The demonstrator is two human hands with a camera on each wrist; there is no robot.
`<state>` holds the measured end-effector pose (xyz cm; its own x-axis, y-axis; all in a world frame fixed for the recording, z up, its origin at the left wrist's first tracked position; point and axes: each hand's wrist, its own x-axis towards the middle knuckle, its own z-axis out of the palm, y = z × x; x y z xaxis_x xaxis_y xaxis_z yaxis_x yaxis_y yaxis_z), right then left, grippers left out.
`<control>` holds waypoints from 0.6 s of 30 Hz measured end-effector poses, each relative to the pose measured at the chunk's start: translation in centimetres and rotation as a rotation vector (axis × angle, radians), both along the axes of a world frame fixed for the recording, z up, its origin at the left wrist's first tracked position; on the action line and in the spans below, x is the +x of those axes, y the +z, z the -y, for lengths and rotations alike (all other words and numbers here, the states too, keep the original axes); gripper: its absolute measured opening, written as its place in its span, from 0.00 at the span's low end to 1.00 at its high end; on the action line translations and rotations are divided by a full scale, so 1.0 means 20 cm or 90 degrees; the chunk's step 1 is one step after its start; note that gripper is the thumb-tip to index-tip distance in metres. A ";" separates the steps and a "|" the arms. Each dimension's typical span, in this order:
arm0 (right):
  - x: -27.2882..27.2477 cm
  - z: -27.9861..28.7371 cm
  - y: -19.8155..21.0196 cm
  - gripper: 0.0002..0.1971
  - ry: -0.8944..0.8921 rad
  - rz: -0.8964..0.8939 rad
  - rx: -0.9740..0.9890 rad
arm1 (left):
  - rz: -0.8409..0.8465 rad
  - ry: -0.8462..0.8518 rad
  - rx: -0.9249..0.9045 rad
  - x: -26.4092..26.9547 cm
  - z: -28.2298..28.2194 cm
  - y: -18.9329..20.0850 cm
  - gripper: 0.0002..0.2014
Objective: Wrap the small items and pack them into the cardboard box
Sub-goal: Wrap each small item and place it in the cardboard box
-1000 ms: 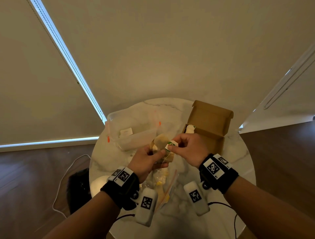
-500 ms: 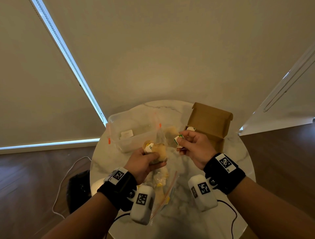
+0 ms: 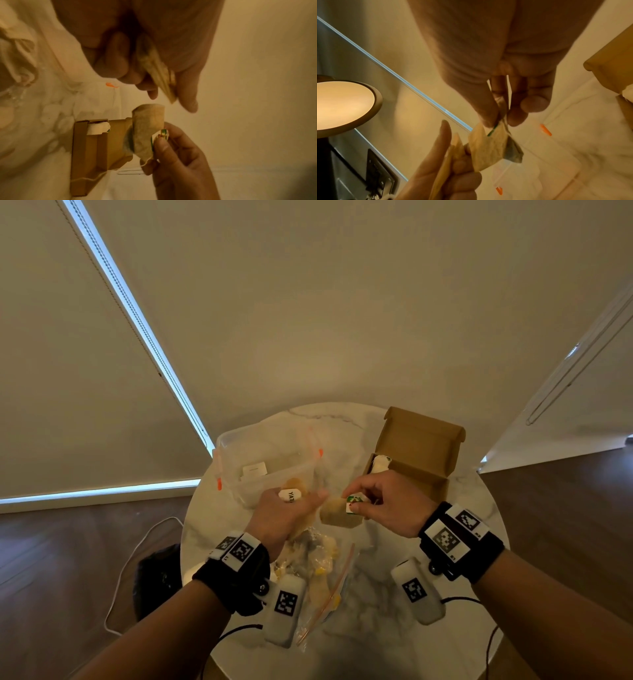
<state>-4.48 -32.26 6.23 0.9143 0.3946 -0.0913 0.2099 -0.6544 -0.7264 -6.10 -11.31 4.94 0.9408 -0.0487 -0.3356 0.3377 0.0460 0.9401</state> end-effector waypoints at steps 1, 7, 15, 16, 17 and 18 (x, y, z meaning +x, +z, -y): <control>0.00 0.00 0.00 0.08 0.006 -0.002 -0.005 | 0.033 -0.018 0.033 0.00 0.00 -0.01 0.17; 0.01 -0.02 0.01 0.07 -0.002 -0.019 0.041 | 0.113 -0.099 0.151 0.02 0.00 -0.04 0.12; 0.00 0.01 0.02 0.06 -0.077 -0.161 0.262 | 0.101 -0.060 0.169 0.02 0.01 -0.06 0.08; 0.00 0.01 0.02 0.05 -0.087 -0.165 0.264 | 0.098 -0.055 0.162 0.02 0.01 -0.06 0.08; 0.00 0.01 0.01 0.05 -0.098 -0.168 0.265 | 0.097 -0.050 0.155 0.02 0.02 -0.06 0.07; 0.01 0.01 0.01 0.05 -0.113 -0.168 0.270 | 0.096 -0.044 0.151 0.02 0.02 -0.06 0.07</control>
